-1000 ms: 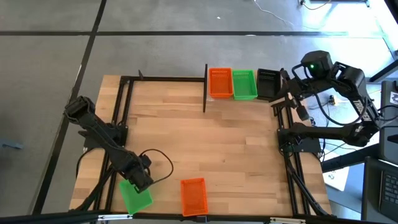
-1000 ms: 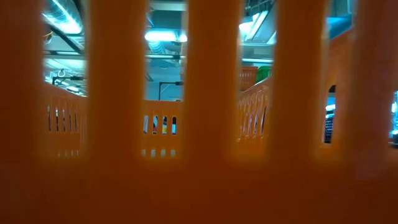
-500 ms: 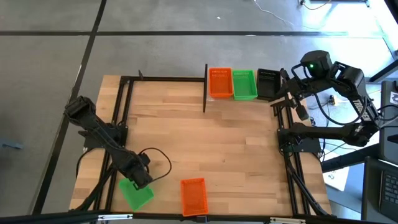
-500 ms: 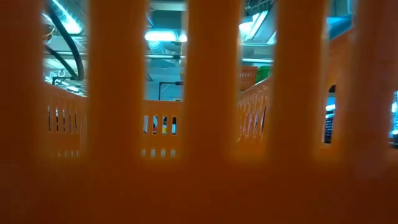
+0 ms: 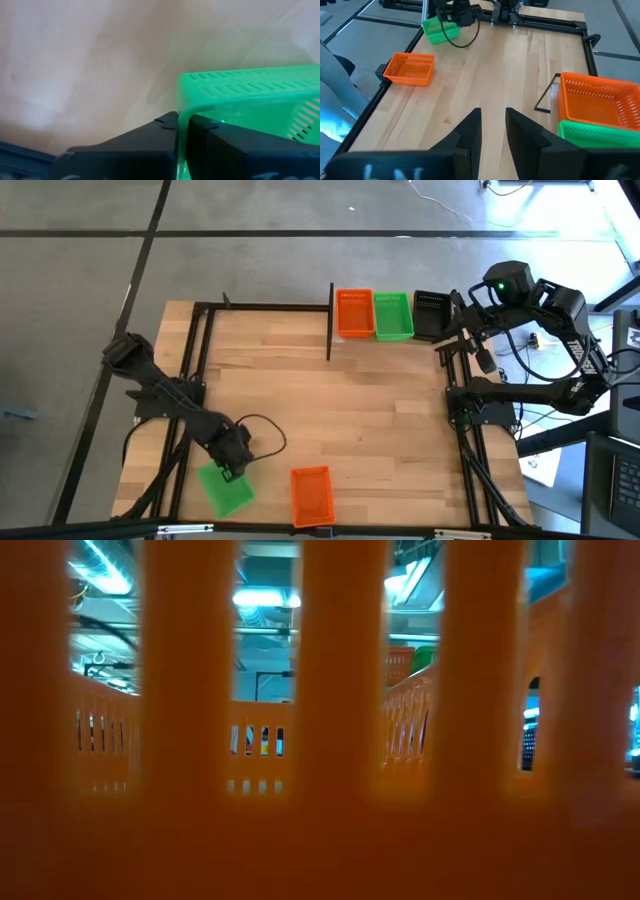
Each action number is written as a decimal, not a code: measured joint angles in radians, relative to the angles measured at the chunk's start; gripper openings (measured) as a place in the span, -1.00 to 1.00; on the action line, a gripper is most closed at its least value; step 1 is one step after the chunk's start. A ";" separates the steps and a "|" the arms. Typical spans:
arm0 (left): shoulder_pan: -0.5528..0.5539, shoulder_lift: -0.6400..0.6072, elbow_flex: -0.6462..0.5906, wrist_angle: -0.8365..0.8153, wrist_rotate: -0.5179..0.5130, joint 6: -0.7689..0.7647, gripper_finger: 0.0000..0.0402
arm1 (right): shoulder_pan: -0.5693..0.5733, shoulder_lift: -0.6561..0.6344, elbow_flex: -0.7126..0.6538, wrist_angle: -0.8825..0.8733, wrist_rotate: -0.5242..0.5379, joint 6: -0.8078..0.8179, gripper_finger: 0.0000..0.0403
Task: Stack baskets on shelf by color
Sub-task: Stack the green bin on top of the green bins on the shelf
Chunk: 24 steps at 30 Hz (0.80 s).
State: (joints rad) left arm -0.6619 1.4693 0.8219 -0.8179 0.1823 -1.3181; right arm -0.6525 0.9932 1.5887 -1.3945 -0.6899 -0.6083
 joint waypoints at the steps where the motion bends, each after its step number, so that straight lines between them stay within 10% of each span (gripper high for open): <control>1: 0.021 -0.015 0.001 -0.001 0.000 0.031 -0.99 | 0.000 0.000 0.000 0.000 0.000 0.000 -0.57; 7: 0.215 -0.095 0.134 -0.168 0.024 0.286 -1.00 | 0.000 0.000 0.000 -0.001 0.034 -0.002 -0.57; 24: 0.762 0.058 0.968 -0.442 -0.410 1.101 -1.00 | 0.000 -0.001 0.000 -0.002 0.238 0.031 -0.57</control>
State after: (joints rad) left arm 0.1001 1.5270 1.7898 -1.2595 -0.2272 -0.2176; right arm -0.6523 0.9919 1.5887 -1.3960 -0.4523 -0.5777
